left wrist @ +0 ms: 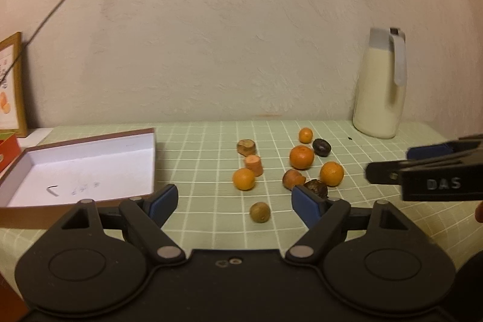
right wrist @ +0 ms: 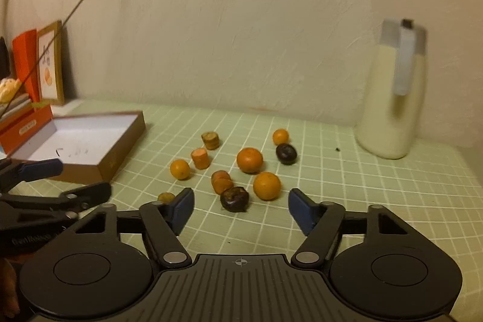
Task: Organize fruits
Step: 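Grasp the round brown nut with the left tool while the right tool grasps a dark chestnut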
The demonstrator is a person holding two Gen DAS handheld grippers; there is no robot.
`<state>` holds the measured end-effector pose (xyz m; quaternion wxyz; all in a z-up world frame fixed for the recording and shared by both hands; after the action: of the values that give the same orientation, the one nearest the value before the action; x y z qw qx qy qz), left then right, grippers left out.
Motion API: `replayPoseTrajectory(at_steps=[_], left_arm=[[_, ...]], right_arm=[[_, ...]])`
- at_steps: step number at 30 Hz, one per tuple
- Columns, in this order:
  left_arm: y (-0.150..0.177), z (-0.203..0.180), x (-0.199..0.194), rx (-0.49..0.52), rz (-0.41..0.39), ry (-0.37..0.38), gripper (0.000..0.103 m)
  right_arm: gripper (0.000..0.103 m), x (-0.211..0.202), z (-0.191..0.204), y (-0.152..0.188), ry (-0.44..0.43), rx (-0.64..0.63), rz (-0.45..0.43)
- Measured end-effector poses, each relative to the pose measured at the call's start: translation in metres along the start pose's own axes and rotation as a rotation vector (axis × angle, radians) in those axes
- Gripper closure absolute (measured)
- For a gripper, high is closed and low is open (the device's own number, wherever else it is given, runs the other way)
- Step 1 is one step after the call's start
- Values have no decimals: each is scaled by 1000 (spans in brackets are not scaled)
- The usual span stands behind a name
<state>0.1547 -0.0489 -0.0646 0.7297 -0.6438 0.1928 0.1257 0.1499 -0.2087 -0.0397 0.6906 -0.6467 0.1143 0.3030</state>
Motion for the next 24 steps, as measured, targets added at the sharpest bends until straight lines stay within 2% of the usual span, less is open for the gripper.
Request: replayPoseTrajectory(at_steps=[8, 11, 12, 14, 21, 24], left_arm=[[21, -12, 57, 8, 91, 4, 37], [31, -10, 73, 2, 129, -1, 46], [32, -10, 78, 0, 137, 1, 49], [34, -10, 86, -4, 147, 4, 53], [43, -15, 108, -28, 188, 28, 60], [41, -13, 112, -22, 176, 14, 63]], right_arm=[[37, 50, -5, 5, 13, -39, 49], [40, 69, -10, 11, 7, -18, 77], [45, 75, -11, 15, 4, -17, 98], [51, 85, -11, 20, 0, -22, 129], [52, 110, -10, 25, -10, -25, 172], [52, 121, -9, 25, -11, -23, 177]])
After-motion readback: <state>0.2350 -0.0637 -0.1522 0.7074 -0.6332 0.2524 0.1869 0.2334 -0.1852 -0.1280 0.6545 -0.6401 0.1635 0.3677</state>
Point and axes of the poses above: each gripper's, at about its wrist camera, not at the fingertips, and x roughly the way its jaws point, z to its left, y to its underside, the point moved 10 cm from there along x, roughly the way its jaws point, and after that the axes turned 4 degrees about x, right-handed, at the moved point
